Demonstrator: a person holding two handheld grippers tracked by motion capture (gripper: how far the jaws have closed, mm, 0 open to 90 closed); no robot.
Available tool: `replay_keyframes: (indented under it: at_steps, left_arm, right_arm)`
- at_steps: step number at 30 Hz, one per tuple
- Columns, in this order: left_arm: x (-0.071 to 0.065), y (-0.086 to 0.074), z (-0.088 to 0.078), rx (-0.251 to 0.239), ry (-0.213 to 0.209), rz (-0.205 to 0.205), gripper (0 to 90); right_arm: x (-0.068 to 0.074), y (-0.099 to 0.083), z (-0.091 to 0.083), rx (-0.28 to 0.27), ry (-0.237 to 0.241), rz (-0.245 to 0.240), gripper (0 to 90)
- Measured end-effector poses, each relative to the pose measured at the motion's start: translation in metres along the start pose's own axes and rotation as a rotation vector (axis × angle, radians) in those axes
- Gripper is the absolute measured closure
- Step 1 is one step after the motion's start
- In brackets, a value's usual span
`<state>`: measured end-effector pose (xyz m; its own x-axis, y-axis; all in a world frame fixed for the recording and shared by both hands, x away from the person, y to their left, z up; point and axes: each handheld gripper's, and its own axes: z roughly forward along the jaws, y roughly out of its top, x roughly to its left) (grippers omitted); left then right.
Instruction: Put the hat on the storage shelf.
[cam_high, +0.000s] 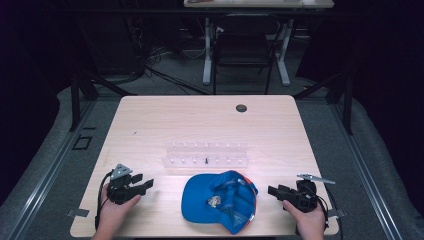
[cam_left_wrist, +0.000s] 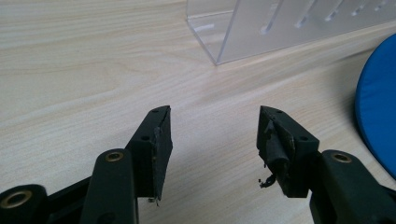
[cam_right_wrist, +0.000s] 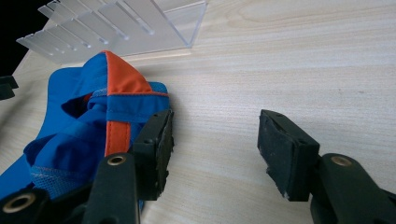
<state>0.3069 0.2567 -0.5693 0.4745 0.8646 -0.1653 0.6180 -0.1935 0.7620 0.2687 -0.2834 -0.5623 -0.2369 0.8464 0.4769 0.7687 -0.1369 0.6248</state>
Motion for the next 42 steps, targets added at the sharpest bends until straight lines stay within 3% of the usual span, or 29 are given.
replay_keyframes:
  at_steps: [10, 17, 28, 31, 42]
  left_arm:
    - [-0.002, 0.0, 0.0, 0.009, -0.011, 0.009, 45.4]
    - [-0.002, 0.0, 0.0, 0.009, -0.015, 0.009, 45.5]
    - [-0.003, 0.0, 0.0, 0.013, -0.015, 0.011, 45.9]
    - [-0.003, 0.0, 0.0, 0.011, -0.017, 0.01, 45.8]
    - [-0.004, 0.0, 0.001, 0.023, -0.016, 0.017, 45.7]
  right_arm:
    - [-0.004, 0.002, -0.005, 0.007, 0.067, 0.043, 50.3]
    - [-0.002, 0.003, -0.006, 0.001, 0.13, 0.084, 50.1]
    - [0.006, 0.006, -0.006, 0.037, 0.223, 0.122, 51.5]
    - [0.009, 0.005, -0.003, 0.067, 0.268, 0.141, 51.7]
    - [0.018, -0.002, 0.011, 0.179, 0.295, 0.124, 52.9]
